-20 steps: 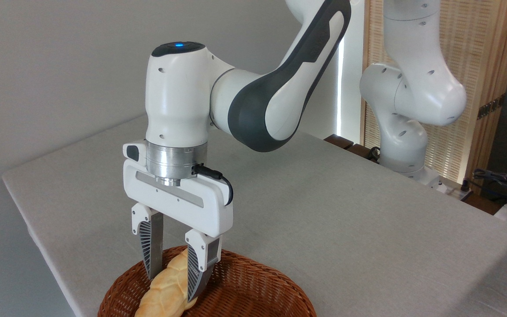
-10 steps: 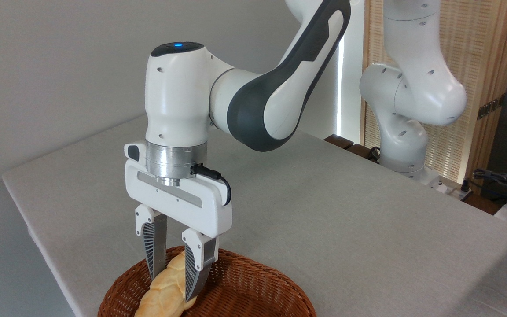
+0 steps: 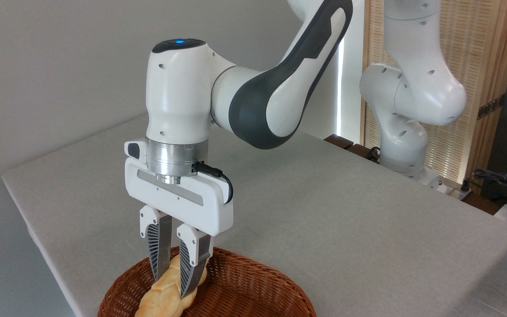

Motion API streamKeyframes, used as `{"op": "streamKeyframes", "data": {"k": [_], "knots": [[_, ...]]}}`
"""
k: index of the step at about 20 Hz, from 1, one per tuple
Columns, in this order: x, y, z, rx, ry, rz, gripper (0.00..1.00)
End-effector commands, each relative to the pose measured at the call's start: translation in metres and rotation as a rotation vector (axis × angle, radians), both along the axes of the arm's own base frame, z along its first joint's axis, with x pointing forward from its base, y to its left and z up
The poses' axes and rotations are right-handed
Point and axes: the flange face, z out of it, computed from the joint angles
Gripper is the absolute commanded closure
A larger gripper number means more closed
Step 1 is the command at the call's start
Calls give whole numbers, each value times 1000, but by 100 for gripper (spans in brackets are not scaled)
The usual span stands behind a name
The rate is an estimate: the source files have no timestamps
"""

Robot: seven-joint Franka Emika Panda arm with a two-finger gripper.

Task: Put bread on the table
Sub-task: 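Close the gripper fingers around the middle of the bread roll, then lift the bread roll out of the basket and carry it over the table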

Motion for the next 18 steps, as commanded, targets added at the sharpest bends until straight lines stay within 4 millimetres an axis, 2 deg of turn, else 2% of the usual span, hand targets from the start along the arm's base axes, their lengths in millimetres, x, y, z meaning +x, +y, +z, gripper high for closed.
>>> {"op": "streamKeyframes", "data": {"k": [1,7,10,12,16,18], "knots": [[-2,4,19,8,-46,-5,50],[-22,-7,79,-49,-107,12,49],[-39,-38,96,-52,-49,-37,47],[-54,-68,99,-63,24,-80,47],[-84,-110,100,-83,170,-142,44],[-96,-125,94,-107,236,-158,42]]}}
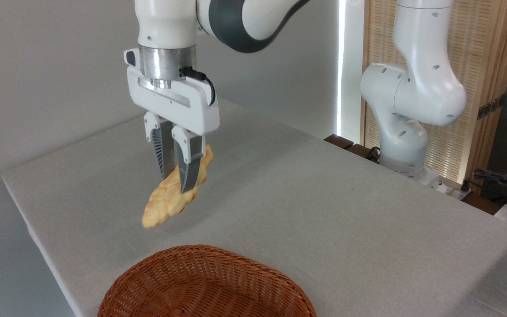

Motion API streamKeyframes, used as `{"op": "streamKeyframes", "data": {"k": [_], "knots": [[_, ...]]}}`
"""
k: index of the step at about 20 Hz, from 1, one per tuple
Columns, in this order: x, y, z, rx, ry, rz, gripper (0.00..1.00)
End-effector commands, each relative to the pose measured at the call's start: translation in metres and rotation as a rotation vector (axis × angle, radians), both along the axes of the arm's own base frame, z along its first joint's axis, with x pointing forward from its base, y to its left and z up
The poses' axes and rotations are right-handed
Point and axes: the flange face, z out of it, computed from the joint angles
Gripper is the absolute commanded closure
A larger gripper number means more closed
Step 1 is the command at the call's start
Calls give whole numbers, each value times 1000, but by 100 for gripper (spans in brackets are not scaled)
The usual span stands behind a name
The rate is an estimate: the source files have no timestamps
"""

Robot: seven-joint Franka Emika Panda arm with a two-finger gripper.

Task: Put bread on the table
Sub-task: 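Lift the bread roll out of the basket and carry it over the table, then lower the bread roll to the tabletop and open the gripper, then raise the open gripper away from the bread roll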

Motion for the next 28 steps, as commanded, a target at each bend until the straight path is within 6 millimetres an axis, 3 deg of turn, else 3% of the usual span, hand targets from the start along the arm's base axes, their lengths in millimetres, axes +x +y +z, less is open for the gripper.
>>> {"op": "streamKeyframes", "data": {"k": [1,2,3,4,13,20,23,25,28], "knots": [[-24,-20,-8,-37,109,-27,41],[-27,-24,-13,-52,137,-27,32],[-30,-25,-19,-59,159,-19,3],[-33,-27,-24,-55,180,-25,0],[-34,-32,-32,-48,218,-40,0],[-31,-32,-25,-46,190,-45,0],[-31,-32,-10,-40,164,-50,0],[-22,-26,19,-53,100,-40,0],[-14,-3,26,-27,63,-10,0]]}}
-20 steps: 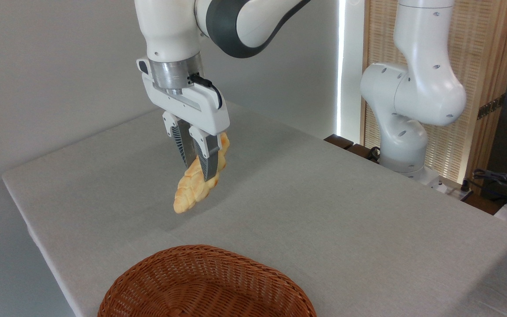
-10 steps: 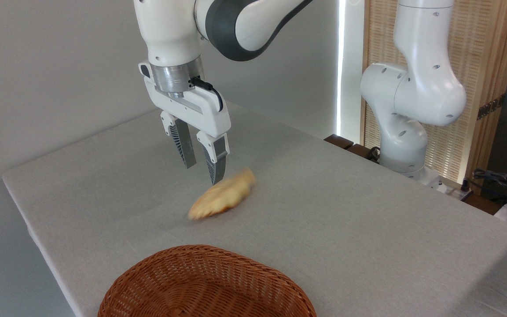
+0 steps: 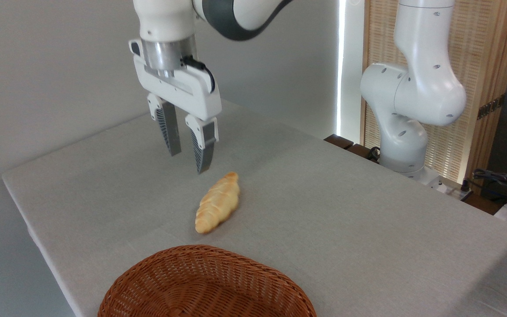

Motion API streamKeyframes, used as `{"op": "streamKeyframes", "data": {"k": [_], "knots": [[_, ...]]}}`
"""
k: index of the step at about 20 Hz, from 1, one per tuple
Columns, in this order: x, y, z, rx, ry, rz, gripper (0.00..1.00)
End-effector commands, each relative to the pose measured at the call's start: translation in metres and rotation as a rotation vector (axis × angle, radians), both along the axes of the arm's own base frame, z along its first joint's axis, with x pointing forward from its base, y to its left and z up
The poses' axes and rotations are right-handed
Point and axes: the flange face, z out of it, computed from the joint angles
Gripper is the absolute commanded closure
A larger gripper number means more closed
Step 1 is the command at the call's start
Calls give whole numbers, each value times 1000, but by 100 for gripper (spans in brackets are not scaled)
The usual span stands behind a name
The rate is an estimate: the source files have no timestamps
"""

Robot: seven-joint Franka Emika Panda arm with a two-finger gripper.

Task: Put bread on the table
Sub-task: 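Raise the open gripper away from the bread roll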

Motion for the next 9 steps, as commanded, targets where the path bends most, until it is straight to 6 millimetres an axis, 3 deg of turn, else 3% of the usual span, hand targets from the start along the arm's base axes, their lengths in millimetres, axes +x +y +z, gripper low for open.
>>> {"op": "streamKeyframes", "data": {"k": [1,5,7,9], "knots": [[8,31,13,21,-39,34,0],[11,39,18,18,-54,49,0],[16,60,32,11,-80,87,0],[17,67,35,9,-81,98,0]]}}
